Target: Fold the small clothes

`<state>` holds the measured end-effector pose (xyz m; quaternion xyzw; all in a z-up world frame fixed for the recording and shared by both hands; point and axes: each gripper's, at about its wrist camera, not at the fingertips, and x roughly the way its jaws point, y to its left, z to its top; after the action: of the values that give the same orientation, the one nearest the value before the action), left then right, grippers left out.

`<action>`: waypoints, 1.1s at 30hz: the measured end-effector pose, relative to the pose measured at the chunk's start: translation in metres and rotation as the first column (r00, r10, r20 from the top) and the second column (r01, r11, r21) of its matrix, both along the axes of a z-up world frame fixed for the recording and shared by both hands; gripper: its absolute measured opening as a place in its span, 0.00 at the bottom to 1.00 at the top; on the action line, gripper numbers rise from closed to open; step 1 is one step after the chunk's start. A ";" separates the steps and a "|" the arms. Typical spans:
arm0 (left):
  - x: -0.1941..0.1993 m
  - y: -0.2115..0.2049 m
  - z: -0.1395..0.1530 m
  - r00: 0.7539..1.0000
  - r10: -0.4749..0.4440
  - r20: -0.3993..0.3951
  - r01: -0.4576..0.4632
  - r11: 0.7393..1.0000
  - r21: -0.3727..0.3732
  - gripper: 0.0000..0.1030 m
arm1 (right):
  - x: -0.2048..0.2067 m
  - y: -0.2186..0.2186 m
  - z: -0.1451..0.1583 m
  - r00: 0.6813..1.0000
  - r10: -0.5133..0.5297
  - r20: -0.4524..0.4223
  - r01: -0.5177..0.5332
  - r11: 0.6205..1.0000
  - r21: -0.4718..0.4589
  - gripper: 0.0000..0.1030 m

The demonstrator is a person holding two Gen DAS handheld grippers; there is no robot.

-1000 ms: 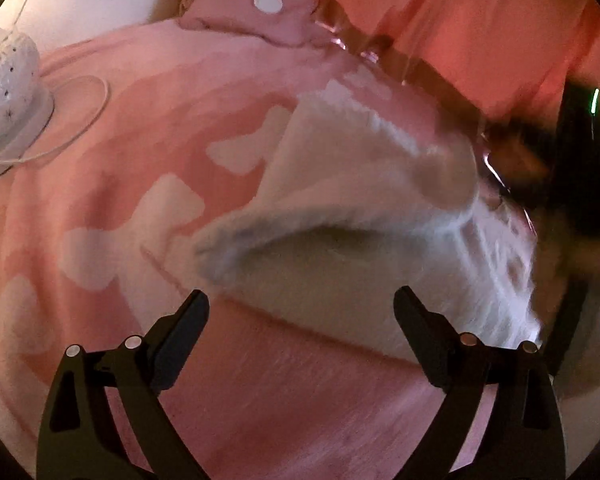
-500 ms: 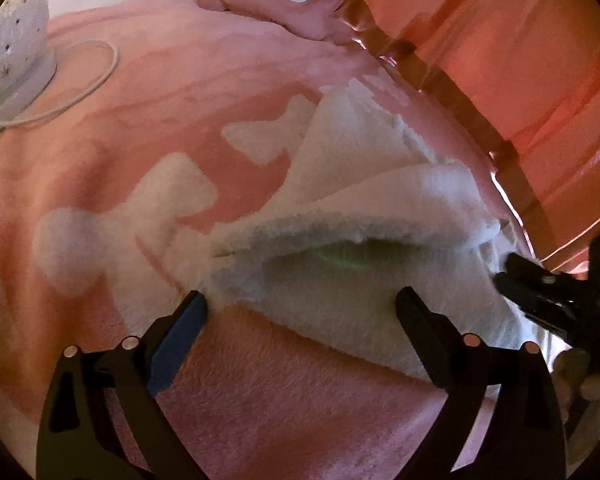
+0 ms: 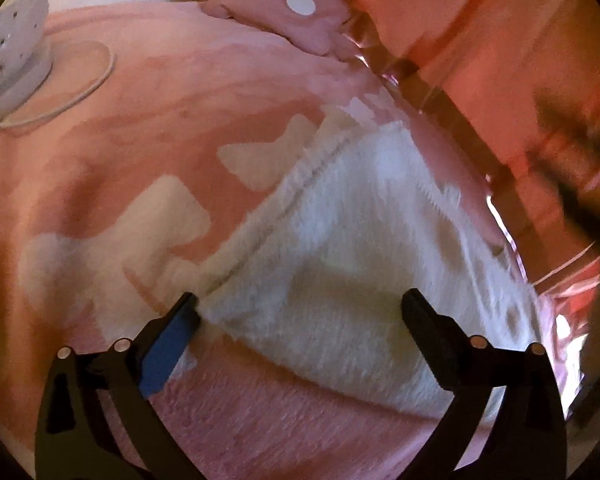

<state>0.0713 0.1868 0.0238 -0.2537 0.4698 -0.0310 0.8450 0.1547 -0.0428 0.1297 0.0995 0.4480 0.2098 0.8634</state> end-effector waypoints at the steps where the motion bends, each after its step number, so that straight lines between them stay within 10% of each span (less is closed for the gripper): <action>1: 0.001 0.001 0.000 1.000 0.008 0.001 -0.008 1.000 -0.014 0.95 | -0.008 -0.013 -0.009 0.999 -0.033 -0.017 0.033 0.998 -0.047 0.56; 4: 0.003 0.007 0.000 0.999 0.040 0.001 -0.040 0.996 -0.080 0.89 | -0.034 -0.067 -0.047 0.979 -0.177 -0.101 0.164 0.979 -0.123 0.56; 9: 0.012 0.003 0.004 1.000 0.020 -0.001 -0.020 0.994 -0.112 0.30 | -0.047 -0.114 -0.076 0.939 -0.291 -0.182 0.281 0.957 -0.077 0.56; 15: 0.005 -0.062 0.099 0.965 -0.121 0.232 0.134 0.990 -0.043 0.24 | -0.045 -0.135 -0.057 0.933 -0.324 -0.159 0.330 0.944 0.010 0.57; 21: -0.019 -0.202 0.164 0.814 -0.428 0.392 0.462 0.887 0.008 0.23 | -0.072 -0.215 -0.014 0.858 -0.508 -0.072 0.512 0.856 0.069 0.61; 25: -0.039 -0.301 0.111 0.730 -0.621 0.284 0.627 0.775 0.082 0.25 | -0.109 -0.275 -0.004 0.794 -0.604 -0.067 0.607 0.783 0.140 0.68; 28: -0.055 -0.331 0.059 0.717 -0.681 0.150 0.673 0.732 0.105 0.29 | -0.131 -0.299 -0.014 0.765 -0.635 -0.106 0.643 0.746 0.173 0.69; 33: -0.091 -0.303 0.085 0.680 -0.681 0.272 0.653 0.731 0.198 0.84 | -0.138 -0.299 -0.036 0.814 -0.542 -0.210 0.581 0.772 0.258 0.69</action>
<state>-0.0197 -0.1160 0.1089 -0.0200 0.3842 -0.3583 0.8506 0.0171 -0.3416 0.0935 0.3760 0.4113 0.0032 0.8304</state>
